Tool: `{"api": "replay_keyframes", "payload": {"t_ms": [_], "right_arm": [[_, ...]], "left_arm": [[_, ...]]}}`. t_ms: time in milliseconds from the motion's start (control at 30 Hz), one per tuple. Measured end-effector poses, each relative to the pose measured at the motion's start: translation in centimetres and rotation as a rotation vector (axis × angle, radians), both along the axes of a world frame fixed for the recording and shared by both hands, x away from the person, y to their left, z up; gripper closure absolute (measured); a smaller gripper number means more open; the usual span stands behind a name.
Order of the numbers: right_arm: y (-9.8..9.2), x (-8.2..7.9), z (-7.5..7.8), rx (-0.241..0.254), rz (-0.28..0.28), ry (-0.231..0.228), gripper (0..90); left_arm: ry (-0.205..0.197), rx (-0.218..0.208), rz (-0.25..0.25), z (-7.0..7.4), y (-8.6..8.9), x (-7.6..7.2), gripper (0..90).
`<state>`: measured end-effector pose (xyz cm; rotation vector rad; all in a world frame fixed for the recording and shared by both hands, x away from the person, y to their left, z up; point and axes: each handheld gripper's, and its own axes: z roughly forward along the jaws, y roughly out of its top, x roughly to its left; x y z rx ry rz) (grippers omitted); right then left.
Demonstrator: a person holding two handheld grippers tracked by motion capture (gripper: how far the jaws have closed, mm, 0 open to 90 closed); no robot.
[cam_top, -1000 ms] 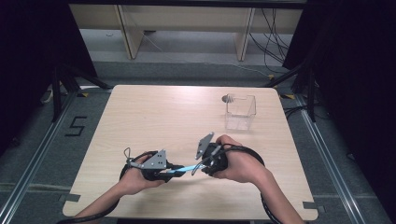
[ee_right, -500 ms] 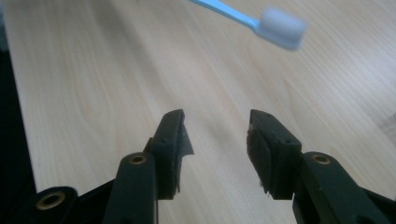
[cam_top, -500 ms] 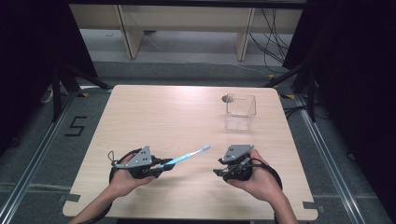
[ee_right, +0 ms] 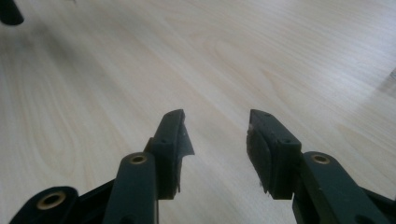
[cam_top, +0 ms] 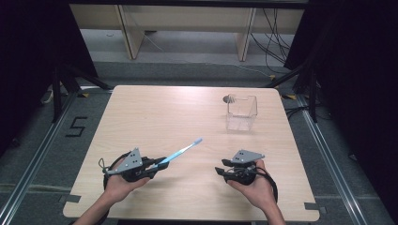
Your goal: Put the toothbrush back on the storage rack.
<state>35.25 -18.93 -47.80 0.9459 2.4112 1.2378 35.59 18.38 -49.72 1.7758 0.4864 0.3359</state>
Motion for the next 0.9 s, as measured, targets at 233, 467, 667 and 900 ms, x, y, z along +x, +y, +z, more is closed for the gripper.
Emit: {"api": "replay_keyframes", "payload": {"t_ms": [233,467,667,900], "right_arm": [[0.1,0.4,-0.5,0.083,-0.069,-0.012,57.7],[0.1,0.3,-1.0,0.126,-0.119,0.004,57.8],[0.1,0.3,-1.0,0.180,-0.157,0.000,57.5],[1.3,0.3,-0.8,0.290,-0.182,0.014,57.3]], "left_arm": [[-0.017,-0.034,0.035,0.1,0.9,0.0,77.7],[-0.019,-0.031,0.051,0.3,1.5,0.2,77.7],[-0.051,-0.053,0.071,1.0,1.4,0.4,77.7],[-0.080,-0.089,0.093,1.2,1.2,0.3,77.8]]}}
